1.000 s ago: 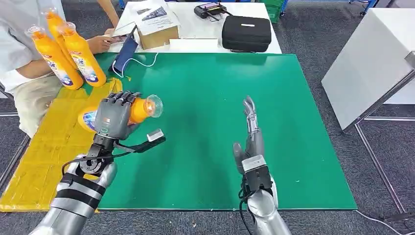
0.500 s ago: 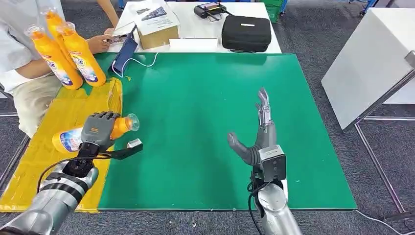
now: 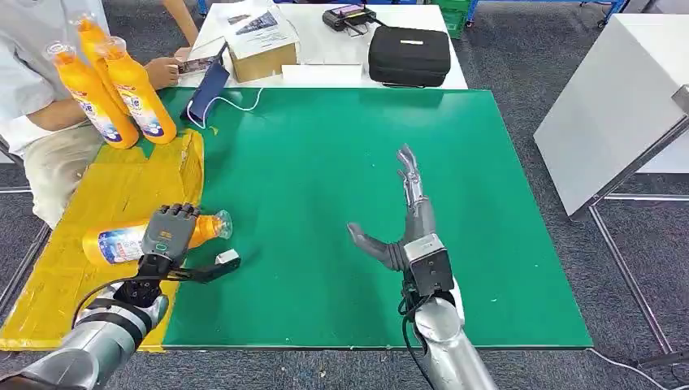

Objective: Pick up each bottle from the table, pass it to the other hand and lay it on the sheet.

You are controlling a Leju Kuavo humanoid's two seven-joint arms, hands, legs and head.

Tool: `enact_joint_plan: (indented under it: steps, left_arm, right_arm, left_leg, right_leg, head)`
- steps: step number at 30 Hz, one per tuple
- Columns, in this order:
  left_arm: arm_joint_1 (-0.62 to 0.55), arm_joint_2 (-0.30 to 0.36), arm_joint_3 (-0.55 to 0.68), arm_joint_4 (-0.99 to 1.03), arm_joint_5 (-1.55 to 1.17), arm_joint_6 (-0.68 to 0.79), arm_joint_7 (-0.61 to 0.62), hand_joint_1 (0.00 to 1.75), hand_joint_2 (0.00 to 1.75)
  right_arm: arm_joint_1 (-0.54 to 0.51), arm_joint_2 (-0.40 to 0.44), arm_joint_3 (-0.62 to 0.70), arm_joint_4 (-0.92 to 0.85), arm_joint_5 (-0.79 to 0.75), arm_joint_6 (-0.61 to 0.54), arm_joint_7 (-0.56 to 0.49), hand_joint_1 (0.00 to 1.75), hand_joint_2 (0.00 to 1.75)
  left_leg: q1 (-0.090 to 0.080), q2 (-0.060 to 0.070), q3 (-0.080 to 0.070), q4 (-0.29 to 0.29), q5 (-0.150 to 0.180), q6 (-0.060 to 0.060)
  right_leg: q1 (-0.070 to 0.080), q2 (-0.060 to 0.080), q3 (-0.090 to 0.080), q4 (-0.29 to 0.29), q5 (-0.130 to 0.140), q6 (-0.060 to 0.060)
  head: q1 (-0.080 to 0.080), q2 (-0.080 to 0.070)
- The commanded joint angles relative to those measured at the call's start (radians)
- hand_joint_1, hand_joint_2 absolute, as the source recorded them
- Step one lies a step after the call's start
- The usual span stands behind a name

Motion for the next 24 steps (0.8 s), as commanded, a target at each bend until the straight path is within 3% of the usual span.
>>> enact_joint_plan:
  steps: [1, 14, 22, 24]
  left_arm:
    - [0.002, -0.053, 0.026, 0.053, 0.036, -0.002, -0.055, 0.00, 1.75]
    - [0.034, -0.057, 0.068, -0.012, 0.047, -0.002, -0.085, 0.00, 1.75]
    - [0.187, -0.094, 0.214, -0.401, 0.025, -0.002, -0.167, 0.00, 1.75]
    - [0.227, -0.129, 0.277, -0.524, 0.038, -0.002, -0.220, 0.00, 1.75]
  right_arm:
    - [-0.045, -0.029, 0.027, 0.105, -0.004, 0.003, -0.001, 0.00, 1.75]
    - [-0.037, -0.030, 0.026, 0.098, -0.004, 0.004, -0.001, 0.00, 1.75]
    - [-0.014, -0.036, 0.026, 0.093, 0.000, -0.008, -0.001, 0.00, 1.75]
    - [-0.001, -0.039, 0.021, 0.085, 0.005, -0.022, -0.003, 0.00, 1.75]
  left_leg:
    - [0.000, 0.000, 0.004, -0.001, -0.002, -0.001]
    - [0.000, 0.001, 0.004, -0.001, -0.001, -0.001]
    - [0.001, -0.001, 0.003, 0.000, -0.002, -0.001]
    - [0.001, -0.001, 0.004, 0.000, -0.002, -0.001]
  right_leg:
    - [0.000, 0.003, 0.005, -0.001, -0.001, -0.001]
    - [0.000, 0.003, 0.004, -0.001, -0.001, -0.001]
    - [0.001, 0.001, 0.004, -0.002, -0.001, -0.001]
    - [0.001, 0.002, 0.004, -0.001, -0.002, -0.001]
  head:
    - [0.000, 0.000]
    - [0.000, 0.000]
    - [0.000, 0.000]
    - [0.000, 0.000]
